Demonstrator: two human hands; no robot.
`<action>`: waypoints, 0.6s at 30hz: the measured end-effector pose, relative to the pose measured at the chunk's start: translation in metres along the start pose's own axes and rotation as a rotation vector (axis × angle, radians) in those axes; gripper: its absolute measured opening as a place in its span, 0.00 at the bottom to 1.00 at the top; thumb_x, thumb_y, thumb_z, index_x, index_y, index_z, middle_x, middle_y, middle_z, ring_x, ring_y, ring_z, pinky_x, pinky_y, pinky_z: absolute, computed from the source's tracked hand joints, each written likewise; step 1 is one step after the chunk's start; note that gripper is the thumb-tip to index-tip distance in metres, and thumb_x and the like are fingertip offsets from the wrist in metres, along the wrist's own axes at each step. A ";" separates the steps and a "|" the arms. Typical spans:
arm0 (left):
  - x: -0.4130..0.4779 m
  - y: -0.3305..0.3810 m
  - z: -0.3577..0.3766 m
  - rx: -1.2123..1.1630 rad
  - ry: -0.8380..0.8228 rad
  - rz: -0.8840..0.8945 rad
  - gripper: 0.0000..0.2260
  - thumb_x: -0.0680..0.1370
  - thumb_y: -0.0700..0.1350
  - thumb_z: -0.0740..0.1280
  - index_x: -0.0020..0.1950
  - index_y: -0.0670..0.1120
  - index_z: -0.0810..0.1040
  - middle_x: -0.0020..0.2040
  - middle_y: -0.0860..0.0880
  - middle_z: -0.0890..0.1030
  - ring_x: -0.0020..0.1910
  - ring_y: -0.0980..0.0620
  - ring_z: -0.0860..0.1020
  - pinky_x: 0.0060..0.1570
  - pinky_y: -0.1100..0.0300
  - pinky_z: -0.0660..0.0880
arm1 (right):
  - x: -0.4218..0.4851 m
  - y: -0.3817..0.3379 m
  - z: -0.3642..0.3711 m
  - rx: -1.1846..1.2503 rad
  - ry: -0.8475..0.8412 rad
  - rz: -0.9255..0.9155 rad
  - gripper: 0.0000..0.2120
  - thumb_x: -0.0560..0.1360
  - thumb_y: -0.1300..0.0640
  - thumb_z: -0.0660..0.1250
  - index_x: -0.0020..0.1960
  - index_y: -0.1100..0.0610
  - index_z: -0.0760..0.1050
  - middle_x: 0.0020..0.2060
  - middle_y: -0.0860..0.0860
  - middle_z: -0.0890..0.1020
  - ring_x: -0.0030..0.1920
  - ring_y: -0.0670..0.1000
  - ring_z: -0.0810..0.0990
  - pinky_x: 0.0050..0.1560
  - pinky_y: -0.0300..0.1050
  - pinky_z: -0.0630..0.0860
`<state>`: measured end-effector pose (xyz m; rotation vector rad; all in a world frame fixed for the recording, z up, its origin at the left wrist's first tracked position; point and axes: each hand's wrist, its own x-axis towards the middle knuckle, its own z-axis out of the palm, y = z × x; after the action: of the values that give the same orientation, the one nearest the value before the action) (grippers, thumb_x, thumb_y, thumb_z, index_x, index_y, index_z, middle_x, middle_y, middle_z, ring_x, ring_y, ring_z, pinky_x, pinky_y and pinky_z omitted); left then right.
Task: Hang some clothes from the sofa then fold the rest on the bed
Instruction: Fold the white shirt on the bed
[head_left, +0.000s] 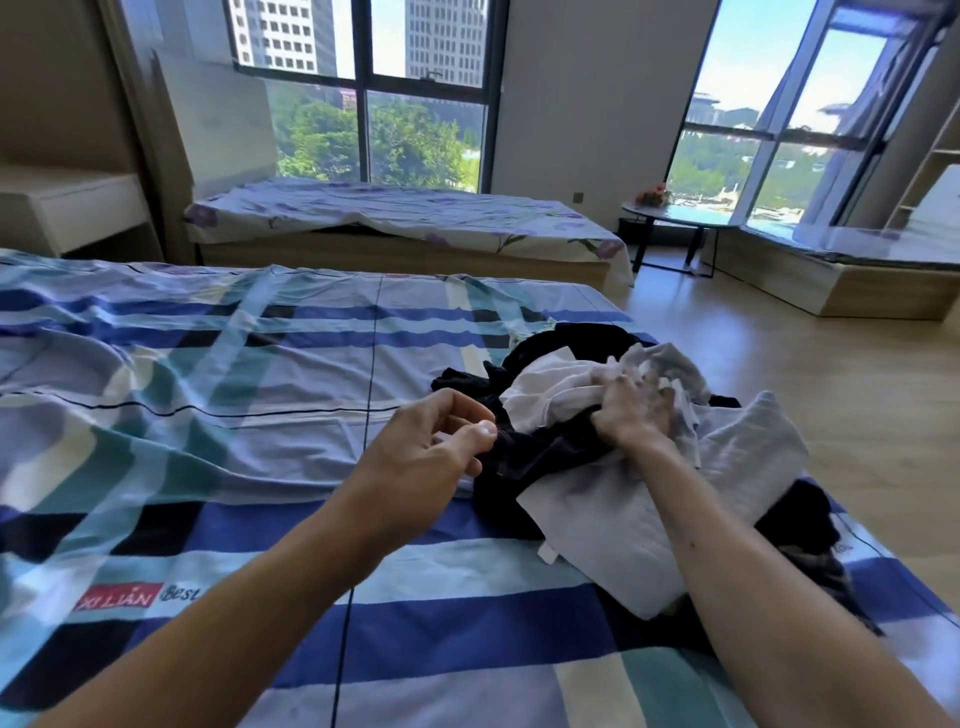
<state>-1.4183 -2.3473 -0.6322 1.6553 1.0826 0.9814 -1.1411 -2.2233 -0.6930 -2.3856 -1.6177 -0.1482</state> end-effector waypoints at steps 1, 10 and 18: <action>-0.001 0.000 0.000 -0.006 0.002 0.003 0.06 0.71 0.57 0.65 0.43 0.61 0.80 0.46 0.45 0.85 0.47 0.46 0.83 0.48 0.53 0.76 | -0.001 0.000 -0.002 0.031 0.010 0.024 0.21 0.69 0.55 0.65 0.61 0.42 0.76 0.68 0.57 0.73 0.71 0.62 0.66 0.74 0.61 0.59; -0.003 -0.016 -0.007 -0.077 -0.034 -0.050 0.04 0.79 0.49 0.69 0.48 0.50 0.81 0.50 0.43 0.84 0.40 0.55 0.82 0.44 0.62 0.74 | -0.017 0.008 -0.052 0.290 -0.239 0.003 0.10 0.68 0.51 0.80 0.44 0.54 0.82 0.40 0.49 0.79 0.42 0.47 0.77 0.41 0.38 0.68; -0.008 -0.014 -0.036 -0.028 -0.013 -0.100 0.04 0.82 0.41 0.65 0.50 0.45 0.80 0.48 0.42 0.84 0.38 0.55 0.80 0.41 0.60 0.73 | 0.006 -0.013 -0.053 0.423 -0.013 0.009 0.09 0.69 0.54 0.79 0.38 0.52 0.78 0.40 0.52 0.83 0.46 0.54 0.81 0.48 0.48 0.79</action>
<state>-1.4569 -2.3431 -0.6365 1.5677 1.1265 0.9160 -1.1478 -2.2273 -0.6381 -2.0709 -1.4692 0.1942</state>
